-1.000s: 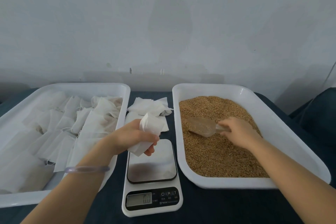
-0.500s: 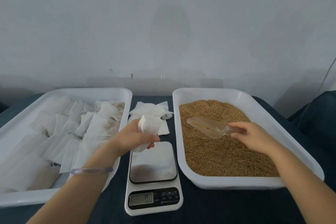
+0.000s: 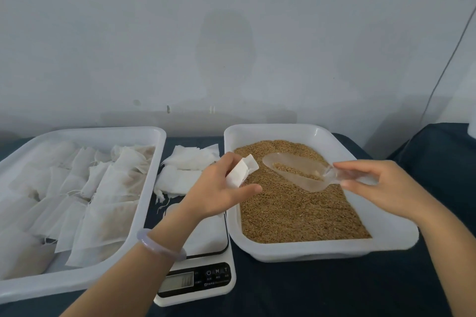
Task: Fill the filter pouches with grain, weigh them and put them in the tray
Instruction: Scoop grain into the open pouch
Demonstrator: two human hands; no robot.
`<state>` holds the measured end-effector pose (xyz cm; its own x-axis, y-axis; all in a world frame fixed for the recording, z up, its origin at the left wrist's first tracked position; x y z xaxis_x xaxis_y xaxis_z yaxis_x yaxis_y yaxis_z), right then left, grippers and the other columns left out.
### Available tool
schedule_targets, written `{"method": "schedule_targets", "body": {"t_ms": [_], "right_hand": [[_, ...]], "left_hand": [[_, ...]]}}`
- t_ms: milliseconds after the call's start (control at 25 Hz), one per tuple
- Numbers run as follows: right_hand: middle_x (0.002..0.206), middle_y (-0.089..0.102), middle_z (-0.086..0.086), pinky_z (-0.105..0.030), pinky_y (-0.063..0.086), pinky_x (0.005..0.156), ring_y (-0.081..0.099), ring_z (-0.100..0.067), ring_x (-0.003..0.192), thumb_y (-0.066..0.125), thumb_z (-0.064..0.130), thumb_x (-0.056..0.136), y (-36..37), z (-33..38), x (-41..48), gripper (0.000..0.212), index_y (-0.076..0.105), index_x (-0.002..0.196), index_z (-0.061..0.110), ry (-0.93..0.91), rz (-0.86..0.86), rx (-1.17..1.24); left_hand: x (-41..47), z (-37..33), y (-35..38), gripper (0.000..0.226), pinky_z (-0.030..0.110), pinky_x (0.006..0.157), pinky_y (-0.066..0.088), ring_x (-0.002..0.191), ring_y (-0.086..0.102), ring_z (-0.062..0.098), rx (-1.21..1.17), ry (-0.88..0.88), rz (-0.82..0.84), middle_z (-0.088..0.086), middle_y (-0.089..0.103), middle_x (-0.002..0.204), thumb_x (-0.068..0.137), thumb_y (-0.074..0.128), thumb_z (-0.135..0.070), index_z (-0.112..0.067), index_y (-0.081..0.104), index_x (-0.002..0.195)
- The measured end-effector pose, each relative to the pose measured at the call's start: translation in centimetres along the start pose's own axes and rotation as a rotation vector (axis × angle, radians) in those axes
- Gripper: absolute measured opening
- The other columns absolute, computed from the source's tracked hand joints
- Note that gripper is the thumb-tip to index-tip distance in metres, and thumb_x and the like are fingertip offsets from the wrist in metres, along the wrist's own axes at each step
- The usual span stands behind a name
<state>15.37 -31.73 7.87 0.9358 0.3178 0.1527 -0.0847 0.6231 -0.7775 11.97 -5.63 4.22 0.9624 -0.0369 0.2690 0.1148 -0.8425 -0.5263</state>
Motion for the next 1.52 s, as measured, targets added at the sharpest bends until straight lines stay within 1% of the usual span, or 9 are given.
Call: {"method": "schedule_targets", "body": {"t_ms": [120,360,760,960,1120,1240,1320,1440,1520], "right_hand": [[0.088,0.061,0.041,-0.03,0.034,0.097,0.052,0.021,0.095,0.07,0.02,0.081,-1.2,1.1,-0.1,0.043,0.057,0.096,0.057,-0.038,0.013,-0.023],[0.099,0.06,0.031,-0.042,0.035,0.108,0.054,0.002,0.109,0.069,0.024,0.082,-0.1,2.3,0.8,0.037,0.058,0.102,0.054,-0.051,0.093,-0.173],[0.12,0.061,0.018,-0.033,0.032,0.104,0.049,-0.008,0.119,0.069,0.027,0.083,-0.8,3.0,2.4,0.035,0.061,0.112,0.044,-0.056,0.111,-0.405],[0.12,0.062,0.015,-0.03,0.032,0.101,0.047,-0.002,0.11,0.07,0.024,0.082,-2.5,2.3,3.0,0.035,0.063,0.11,0.043,-0.035,0.085,-0.389],[0.117,0.062,0.017,-0.028,0.032,0.1,0.045,0.001,0.104,0.07,0.023,0.082,-2.5,2.0,3.1,0.034,0.063,0.109,0.043,-0.051,0.091,-0.416],[0.116,0.062,0.019,-0.032,0.031,0.104,0.047,-0.006,0.111,0.07,0.029,0.082,-2.1,2.1,3.4,0.033,0.062,0.108,0.046,-0.044,0.088,-0.498],[0.114,0.061,0.021,-0.031,0.021,0.104,0.042,-0.011,0.113,0.068,0.031,0.083,-1.6,2.6,3.8,0.032,0.06,0.108,0.05,-0.061,0.078,-0.584],[0.109,0.06,0.022,-0.023,0.009,0.083,0.031,-0.006,0.099,0.065,0.027,0.085,-0.6,3.9,4.1,0.033,0.061,0.11,0.048,-0.106,0.08,-0.671],[0.104,0.063,0.022,-0.027,0.006,0.095,0.043,-0.005,0.097,0.062,0.02,0.084,0.3,4.8,4.3,0.035,0.064,0.108,0.045,-0.148,0.095,-0.744]], "left_hand": [[0.8,0.5,0.5,0.046,0.02,0.06,0.042,0.068,0.053,0.002,0.094,0.01,-0.029,-0.011,0.058,0.079,0.07,0.079,-0.042,-0.029,0.047,0.1],[1.1,1.2,2.6,0.053,0.022,0.061,0.041,0.074,0.052,0.002,0.211,0.027,0.037,-0.016,0.053,0.083,0.067,0.079,-0.046,-0.032,0.04,0.099],[2.6,-0.5,6.6,0.08,0.027,0.071,0.044,0.088,0.051,0.008,0.314,0.03,0.165,-0.011,0.051,0.102,0.063,0.074,-0.064,-0.025,0.038,0.124],[3.5,-1.2,7.9,0.083,0.025,0.071,0.047,0.092,0.055,0.01,0.147,0.017,0.252,-0.011,0.051,0.104,0.068,0.076,-0.054,-0.023,0.035,0.133],[3.4,-0.4,7.4,0.06,0.034,0.075,0.058,0.09,0.063,0.012,-0.036,-0.04,0.224,-0.01,0.059,0.104,0.067,0.08,-0.047,-0.032,0.047,0.115],[3.2,0.2,7.9,0.059,0.031,0.076,0.056,0.088,0.06,0.008,0.104,-0.074,0.232,-0.012,0.059,0.102,0.064,0.08,-0.051,-0.034,0.045,0.109],[3.1,0.5,8.6,0.061,0.03,0.071,0.055,0.082,0.058,0.007,0.238,-0.077,0.249,-0.012,0.057,0.094,0.064,0.077,-0.055,-0.031,0.043,0.109],[3.0,0.6,9.0,0.066,0.032,0.07,0.051,0.081,0.057,0.014,0.466,-0.047,0.224,-0.011,0.054,0.087,0.065,0.071,-0.061,-0.024,0.045,0.113],[3.0,0.2,8.9,0.065,0.03,0.069,0.045,0.079,0.055,0.015,0.602,0.007,0.169,-0.009,0.052,0.084,0.066,0.067,-0.065,-0.02,0.048,0.11]]}}
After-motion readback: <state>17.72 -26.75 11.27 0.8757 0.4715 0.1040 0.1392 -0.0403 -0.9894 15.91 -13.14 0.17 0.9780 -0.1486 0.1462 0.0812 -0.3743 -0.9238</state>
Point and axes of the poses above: each hand's wrist, its own x-axis towards the middle knuckle, its own y-axis out of the palm, z = x × y, the point moved 10 cm from there along x, towards the middle knuckle
